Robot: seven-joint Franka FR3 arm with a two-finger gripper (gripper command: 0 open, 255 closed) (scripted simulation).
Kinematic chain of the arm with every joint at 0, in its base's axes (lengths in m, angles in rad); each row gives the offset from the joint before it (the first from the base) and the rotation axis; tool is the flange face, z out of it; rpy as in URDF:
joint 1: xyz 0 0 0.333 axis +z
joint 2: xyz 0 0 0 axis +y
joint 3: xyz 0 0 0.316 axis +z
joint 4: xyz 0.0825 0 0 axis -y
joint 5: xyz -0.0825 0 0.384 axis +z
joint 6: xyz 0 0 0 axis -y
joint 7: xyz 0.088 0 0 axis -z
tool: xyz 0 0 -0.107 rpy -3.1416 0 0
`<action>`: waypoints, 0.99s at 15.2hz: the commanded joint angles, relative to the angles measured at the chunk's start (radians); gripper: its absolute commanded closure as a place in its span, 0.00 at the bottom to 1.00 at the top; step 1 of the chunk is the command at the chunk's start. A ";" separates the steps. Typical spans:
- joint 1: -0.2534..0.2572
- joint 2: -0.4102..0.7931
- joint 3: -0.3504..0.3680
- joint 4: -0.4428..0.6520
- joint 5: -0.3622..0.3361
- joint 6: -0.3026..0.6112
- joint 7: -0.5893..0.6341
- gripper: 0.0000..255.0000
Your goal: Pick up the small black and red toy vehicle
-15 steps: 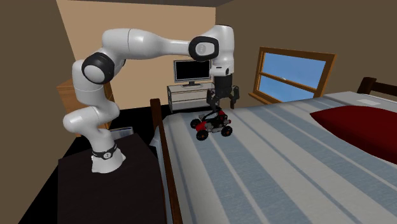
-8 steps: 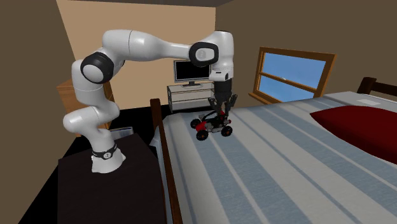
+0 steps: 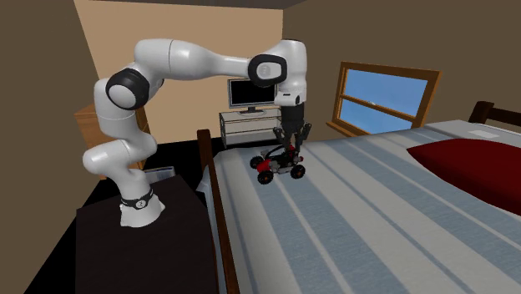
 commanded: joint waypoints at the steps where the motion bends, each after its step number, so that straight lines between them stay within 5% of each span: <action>1: 0.006 0.004 0.000 0.026 -0.002 -0.023 -0.001 1.00; 15: 0.080 0.066 -0.003 0.296 -0.040 -0.235 -0.012 1.00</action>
